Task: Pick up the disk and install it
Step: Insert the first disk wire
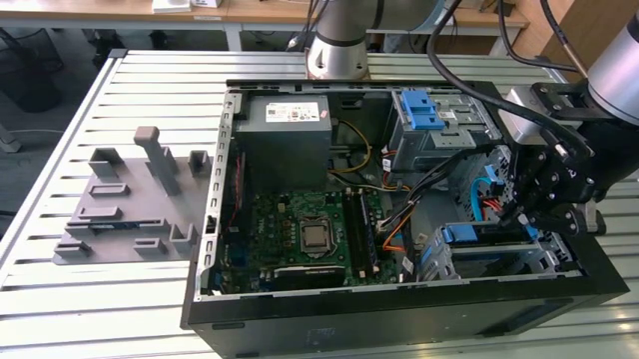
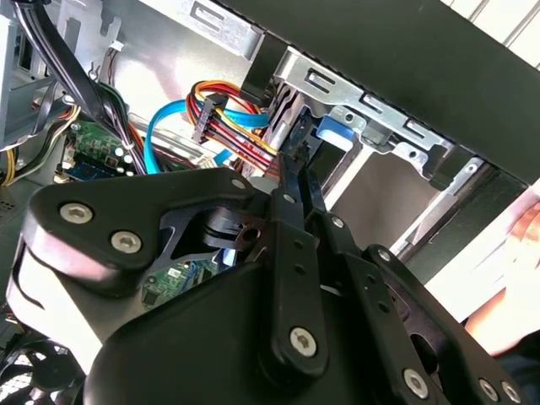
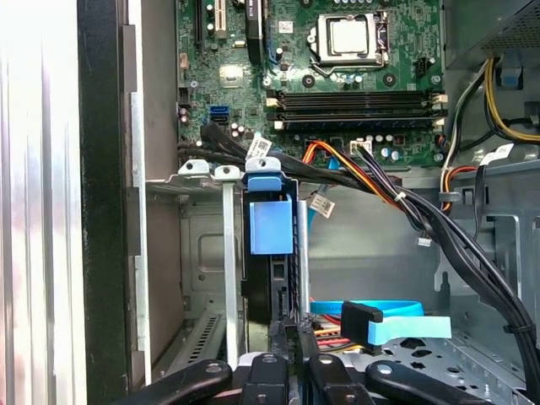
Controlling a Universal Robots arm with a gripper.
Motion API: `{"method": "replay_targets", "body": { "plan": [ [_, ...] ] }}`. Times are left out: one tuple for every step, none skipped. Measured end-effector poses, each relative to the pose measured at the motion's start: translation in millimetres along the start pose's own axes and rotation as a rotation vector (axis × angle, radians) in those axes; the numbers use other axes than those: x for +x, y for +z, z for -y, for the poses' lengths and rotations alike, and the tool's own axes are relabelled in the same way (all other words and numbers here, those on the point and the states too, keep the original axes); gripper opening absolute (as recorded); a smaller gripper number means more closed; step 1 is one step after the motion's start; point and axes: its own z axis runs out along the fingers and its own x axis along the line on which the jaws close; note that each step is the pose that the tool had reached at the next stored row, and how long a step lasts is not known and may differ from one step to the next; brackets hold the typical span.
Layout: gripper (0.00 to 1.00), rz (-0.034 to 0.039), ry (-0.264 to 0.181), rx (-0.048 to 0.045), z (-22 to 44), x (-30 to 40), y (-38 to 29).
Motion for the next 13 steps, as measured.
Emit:
{"method": "replay_targets", "body": {
  "plan": [
    [0.16,0.0000,0.000,-0.0001,0.1,0.2,0.0],
    [0.16,0.0000,0.000,-0.0002,0.3,0.4,0.0],
    [0.16,0.0005,0.000,-0.0004,0.4,0.5,0.2],
    [0.16,0.0003,0.000,-0.0006,0.5,0.8,0.2],
    [0.16,0.0004,0.000,-0.0008,0.5,1.2,0.1],
    [0.16,0.0004,0.000,-0.0011,0.5,1.4,0.0],
    [0.16,0.0004,0.000,-0.0012,0.5,1.4,0.1],
    [0.16,0.0004,0.000,-0.0013,0.6,1.5,0.2],
    [0.16,0.0003,0.000,-0.0016,0.6,1.5,0.5],
    [0.16,0.0003,0.000,-0.0022,0.6,1.5,0.8],
    [0.16,0.0002,0.000,-0.0028,0.7,1.5,1.2],
    [0.16,0.0000,0.000,-0.0034,0.8,1.6,1.6],
    [0.16,0.0006,0.000,-0.0042,0.8,1.6,2.4]
  ]
}}
